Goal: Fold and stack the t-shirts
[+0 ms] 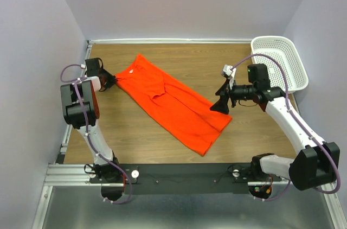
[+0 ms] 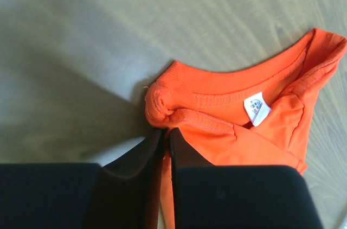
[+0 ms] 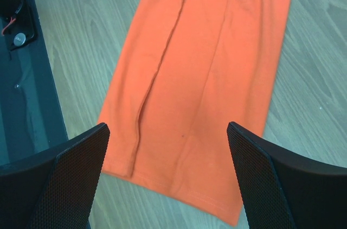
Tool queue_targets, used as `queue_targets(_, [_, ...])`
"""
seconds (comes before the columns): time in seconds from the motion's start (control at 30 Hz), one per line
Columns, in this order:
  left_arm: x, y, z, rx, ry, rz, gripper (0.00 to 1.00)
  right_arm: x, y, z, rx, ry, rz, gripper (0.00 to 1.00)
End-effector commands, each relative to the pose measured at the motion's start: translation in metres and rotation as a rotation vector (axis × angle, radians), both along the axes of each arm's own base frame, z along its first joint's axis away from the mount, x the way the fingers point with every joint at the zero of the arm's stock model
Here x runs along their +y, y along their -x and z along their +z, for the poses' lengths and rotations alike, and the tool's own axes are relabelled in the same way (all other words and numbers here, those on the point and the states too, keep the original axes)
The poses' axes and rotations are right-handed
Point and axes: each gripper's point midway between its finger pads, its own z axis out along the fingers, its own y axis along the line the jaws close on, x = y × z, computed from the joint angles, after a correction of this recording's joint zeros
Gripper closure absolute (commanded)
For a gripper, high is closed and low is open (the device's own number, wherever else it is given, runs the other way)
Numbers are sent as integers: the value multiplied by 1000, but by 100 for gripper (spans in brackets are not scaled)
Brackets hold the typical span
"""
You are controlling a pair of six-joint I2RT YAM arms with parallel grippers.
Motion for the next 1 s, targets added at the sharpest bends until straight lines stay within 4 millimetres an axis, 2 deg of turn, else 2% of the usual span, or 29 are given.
queue_targets(0.0, [-6,-22,6,-68,-47,-137,84,-2,2,8,-28,-10,-9,4])
queue_targets(0.07, [-9,-31,9,-112,-71,-209,86,-2,2,9,-32,-10,-10,4])
queue_targets(0.1, [-7,-43,20,-144,-83,-221,86,-2,2,9,-32,-10,-10,4])
queue_targets(0.13, [-7,-47,12,-131,-82,-235,87,-2,2,10,-36,-10,-11,4])
queue_targets(0.17, [-6,-64,25,-168,-100,-266,87,-2,3,10,-38,-10,-9,4])
queue_targets(0.2, [-7,-68,22,-152,-94,-281,87,-3,2,10,-37,-9,-10,4])
queue_targets(0.23, [-10,-72,4,-118,-80,-301,88,-3,3,9,-37,-9,-10,4])
queue_targets(0.27, [-12,-92,22,-169,-94,-331,88,-3,3,7,-37,-6,-9,4])
queue_targets(0.3, [-15,-99,23,-174,-94,-350,88,-3,2,7,-38,-3,-8,4])
queue_targets(0.33, [-19,-102,4,-132,-74,-367,88,-3,3,4,-34,0,-6,4])
queue_targets(0.37, [-26,-110,4,-129,-79,-384,87,-4,3,1,-43,8,1,4])
queue_targets(0.4, [-26,-130,26,-166,-99,-391,87,-4,5,-2,-41,12,8,4])
queue_targets(0.43, [-28,-137,11,-142,-93,-392,87,-5,6,-4,-46,16,17,3])
queue_targets(0.47, [-29,-158,35,-199,-121,-388,87,-5,7,-9,-53,26,31,3])
queue_targets(0.53, [-34,-168,34,-194,-111,-392,85,-6,8,-15,-52,34,44,3])
queue_targets(0.57, [-35,-173,23,-183,-99,-394,84,-6,8,-17,-51,39,48,3])
queue_targets(0.6, [-38,-179,31,-209,-97,-401,84,-7,9,-20,-53,50,57,3])
queue_targets(0.63, [-38,-181,36,-222,-98,-397,82,-7,8,-24,-48,59,58,3])
queue_targets(0.67, [-33,-178,31,-204,-121,-377,82,-9,6,-27,-57,76,59,3])
queue_targets(0.7, [-26,-179,57,-249,-167,-356,80,-10,6,-30,-61,88,61,3])
queue_targets(0.77, [-10,-173,72,-250,-267,-318,76,-12,7,-36,-70,105,74,3])
queue_targets(0.8, [8,-163,64,-201,-335,-259,76,-12,8,-38,-104,118,107,3])
queue_targets(0.83, [21,-159,78,-217,-381,-228,76,-12,11,-39,-126,123,134,3])
queue_targets(0.87, [34,-153,117,-263,-448,-178,75,-13,14,-44,-207,147,207,3])
queue_targets(0.9, [41,-138,110,-230,-478,-166,74,-12,22,-44,-257,137,265,3])
queue_targets(0.93, [52,-133,126,-258,-515,-123,69,-13,34,-49,-273,146,320,3])
queue_targets(0.97, [65,-122,164,-311,-552,-80,63,-13,39,-53,-317,154,372,2])
